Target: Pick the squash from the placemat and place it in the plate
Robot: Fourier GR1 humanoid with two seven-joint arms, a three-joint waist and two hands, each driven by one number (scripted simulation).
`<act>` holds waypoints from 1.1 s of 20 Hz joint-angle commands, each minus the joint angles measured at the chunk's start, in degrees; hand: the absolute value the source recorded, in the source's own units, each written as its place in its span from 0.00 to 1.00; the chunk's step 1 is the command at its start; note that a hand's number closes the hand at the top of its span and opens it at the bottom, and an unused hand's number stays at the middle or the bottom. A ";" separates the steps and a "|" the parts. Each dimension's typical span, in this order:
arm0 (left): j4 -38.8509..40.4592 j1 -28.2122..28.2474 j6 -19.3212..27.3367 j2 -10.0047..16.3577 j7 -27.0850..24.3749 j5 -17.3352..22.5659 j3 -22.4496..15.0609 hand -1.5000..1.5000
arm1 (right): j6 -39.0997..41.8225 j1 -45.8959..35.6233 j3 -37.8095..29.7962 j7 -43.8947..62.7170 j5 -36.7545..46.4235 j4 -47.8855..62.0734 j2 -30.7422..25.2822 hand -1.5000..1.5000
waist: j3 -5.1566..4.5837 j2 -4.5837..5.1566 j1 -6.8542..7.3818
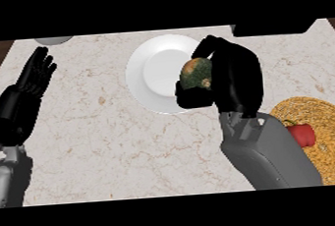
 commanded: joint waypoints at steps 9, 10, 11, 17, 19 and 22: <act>-1.90 1.16 -0.12 -1.37 -1.01 -2.16 -1.62 0.50 | -19.01 -21.12 -4.61 -5.01 -8.00 41.93 2.39 1.00 | 0.01 0.39 2.07; 0.99 -1.11 -1.40 -0.70 -0.66 -0.87 -0.67 0.50 | -19.62 -21.15 -6.72 -9.42 -8.18 46.41 2.39 1.00 | 0.01 0.65 1.79; -0.98 -0.94 0.85 -2.02 0.84 -2.53 -1.77 0.50 | -19.24 -23.03 -6.35 -8.84 -8.97 48.82 2.39 1.00 | 0.03 0.48 1.67; -0.72 -1.31 0.23 -3.28 -0.41 -2.42 -2.77 0.50 | -23.65 -27.39 -7.77 -16.90 -15.25 63.75 2.40 1.00 | 0.04 1.04 3.18; 0.29 -2.66 -2.13 -0.74 0.27 0.31 0.17 0.50 | -28.67 -27.88 -10.97 -16.52 -17.20 65.03 2.40 1.00 | 0.05 1.07 3.12; -0.31 -3.78 0.28 -3.47 1.26 -2.52 -3.09 0.50 | -31.58 -28.27 -11.77 -20.13 -20.11 69.73 2.41 0.00 | 0.09 1.38 3.78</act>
